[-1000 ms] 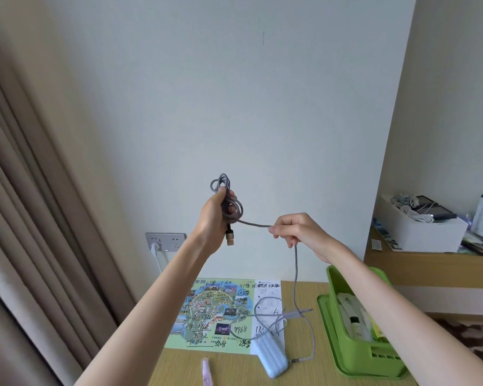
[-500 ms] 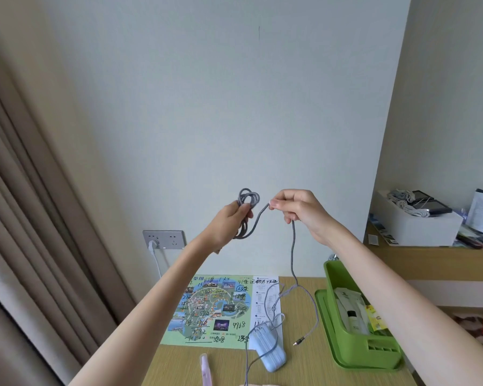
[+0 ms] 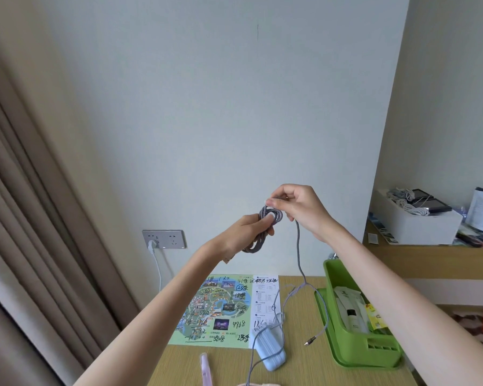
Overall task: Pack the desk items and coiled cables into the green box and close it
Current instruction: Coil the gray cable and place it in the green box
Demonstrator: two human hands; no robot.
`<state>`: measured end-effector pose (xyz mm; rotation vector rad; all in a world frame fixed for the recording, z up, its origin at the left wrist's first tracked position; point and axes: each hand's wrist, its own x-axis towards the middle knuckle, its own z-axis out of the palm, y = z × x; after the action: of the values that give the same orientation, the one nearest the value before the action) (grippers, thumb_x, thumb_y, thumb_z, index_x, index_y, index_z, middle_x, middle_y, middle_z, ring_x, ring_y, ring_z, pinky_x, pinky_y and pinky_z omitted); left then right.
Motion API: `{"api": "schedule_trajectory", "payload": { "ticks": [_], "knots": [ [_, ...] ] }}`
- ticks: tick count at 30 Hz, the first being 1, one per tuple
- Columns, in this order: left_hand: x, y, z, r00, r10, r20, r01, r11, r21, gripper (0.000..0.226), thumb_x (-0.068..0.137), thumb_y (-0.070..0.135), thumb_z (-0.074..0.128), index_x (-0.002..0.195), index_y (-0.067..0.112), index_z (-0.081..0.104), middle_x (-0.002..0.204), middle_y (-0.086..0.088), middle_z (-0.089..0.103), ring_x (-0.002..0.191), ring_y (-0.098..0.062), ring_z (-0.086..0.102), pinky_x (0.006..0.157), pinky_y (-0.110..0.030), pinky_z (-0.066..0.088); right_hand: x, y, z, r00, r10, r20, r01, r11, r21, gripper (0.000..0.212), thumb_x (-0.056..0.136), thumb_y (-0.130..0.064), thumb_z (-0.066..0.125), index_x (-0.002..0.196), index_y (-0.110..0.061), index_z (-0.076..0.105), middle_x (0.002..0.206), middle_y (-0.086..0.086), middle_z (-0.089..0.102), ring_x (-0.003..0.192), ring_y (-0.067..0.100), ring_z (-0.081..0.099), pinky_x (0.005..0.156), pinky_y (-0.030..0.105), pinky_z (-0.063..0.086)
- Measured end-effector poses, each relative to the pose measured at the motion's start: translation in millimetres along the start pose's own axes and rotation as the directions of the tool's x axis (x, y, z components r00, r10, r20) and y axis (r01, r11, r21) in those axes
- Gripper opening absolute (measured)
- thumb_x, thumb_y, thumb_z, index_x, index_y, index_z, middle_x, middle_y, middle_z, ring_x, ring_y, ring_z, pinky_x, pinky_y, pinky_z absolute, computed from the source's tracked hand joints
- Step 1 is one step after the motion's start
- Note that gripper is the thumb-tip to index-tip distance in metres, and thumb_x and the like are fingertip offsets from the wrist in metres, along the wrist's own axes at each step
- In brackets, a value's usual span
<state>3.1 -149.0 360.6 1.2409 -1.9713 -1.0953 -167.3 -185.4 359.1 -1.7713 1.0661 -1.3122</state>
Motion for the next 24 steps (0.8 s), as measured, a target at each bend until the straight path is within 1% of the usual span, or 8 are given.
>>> {"api": "schedule_trajectory", "payload": {
  "ticks": [4,7,9,13,16,18,20,24],
  "knots": [
    [0,2,2,1.000,0.008,-0.007,-0.008,0.999,0.037,0.030,0.103,0.027,0.039,0.077,0.016,0.050,0.065,0.004,0.040,0.052,-0.009,0.033,0.052,-0.023,0.027,0,5,-3,0.999,0.039,-0.014,-0.039,0.999,0.027,0.016,0.086,-0.021,0.072,0.086,-0.006,0.068,0.064,-0.007,0.061,0.046,0.006,0.044,0.048,0.019,0.036],
    [1,4,1,0.996,0.057,-0.061,-0.055,0.998,0.043,0.030,0.102,0.023,0.035,0.075,0.016,0.047,0.066,0.003,0.039,0.054,-0.010,0.032,0.054,-0.025,0.027,-4,12,-6,0.993,0.114,0.029,-0.117,0.987,0.113,0.027,0.094,-0.036,0.060,0.077,-0.016,0.067,0.061,-0.003,0.050,0.048,0.012,0.039,0.055,0.025,0.038],
    [2,4,-2,0.988,0.081,-0.132,-0.078,0.997,0.022,0.031,0.101,0.023,0.035,0.074,0.016,0.048,0.063,0.005,0.038,0.050,-0.008,0.031,0.051,-0.024,0.027,-8,18,-8,0.984,0.166,0.063,-0.175,0.971,0.165,0.036,0.097,-0.042,0.052,0.080,-0.015,0.068,0.062,-0.002,0.047,0.049,0.012,0.038,0.056,0.026,0.039],
    [8,0,-10,0.942,0.070,-0.327,-0.102,0.991,-0.081,0.033,0.100,0.022,0.036,0.072,0.017,0.053,0.060,0.006,0.038,0.043,-0.004,0.033,0.044,-0.018,0.027,-15,25,-7,0.979,0.182,0.098,-0.197,0.964,0.176,0.037,0.101,-0.036,0.047,0.082,-0.010,0.066,0.059,-0.003,0.037,0.050,0.012,0.035,0.056,0.026,0.037],
    [13,-2,-7,0.910,0.054,-0.411,-0.113,0.987,-0.119,0.033,0.099,0.023,0.036,0.079,0.017,0.061,0.068,0.001,0.042,0.049,-0.007,0.038,0.050,-0.021,0.031,-17,21,0,0.974,0.162,0.156,-0.193,0.959,0.207,0.034,0.103,-0.028,0.043,0.080,-0.011,0.062,0.058,-0.003,0.035,0.049,0.012,0.033,0.053,0.025,0.035],
    [14,-2,-3,0.899,0.065,-0.432,-0.140,0.980,-0.143,0.034,0.100,0.023,0.034,0.086,0.019,0.065,0.070,-0.001,0.041,0.052,-0.010,0.039,0.053,-0.027,0.031,-18,16,6,0.968,0.153,0.197,-0.196,0.956,0.221,0.033,0.103,-0.027,0.043,0.080,-0.010,0.061,0.057,-0.002,0.038,0.049,0.013,0.033,0.052,0.024,0.036],
    [15,0,0,0.895,0.078,-0.439,-0.164,0.973,-0.162,0.035,0.100,0.023,0.034,0.092,0.020,0.067,0.069,-0.001,0.040,0.051,-0.009,0.038,0.052,-0.026,0.031,-18,13,13,0.960,0.154,0.233,-0.206,0.954,0.219,0.034,0.102,-0.027,0.043,0.079,-0.010,0.060,0.057,0.000,0.041,0.048,0.013,0.035,0.051,0.024,0.038],
    [16,5,6,0.919,0.086,-0.386,-0.182,0.958,-0.222,0.036,0.099,0.021,0.034,0.096,0.004,0.066,0.066,-0.012,0.051,0.051,-0.016,0.041,0.044,-0.022,0.031,-19,10,23,0.952,0.175,0.250,-0.237,0.941,0.241,0.036,0.101,-0.027,0.045,0.069,-0.015,0.057,0.057,0.002,0.048,0.045,0.014,0.042,0.051,0.028,0.039]
  ]
}}
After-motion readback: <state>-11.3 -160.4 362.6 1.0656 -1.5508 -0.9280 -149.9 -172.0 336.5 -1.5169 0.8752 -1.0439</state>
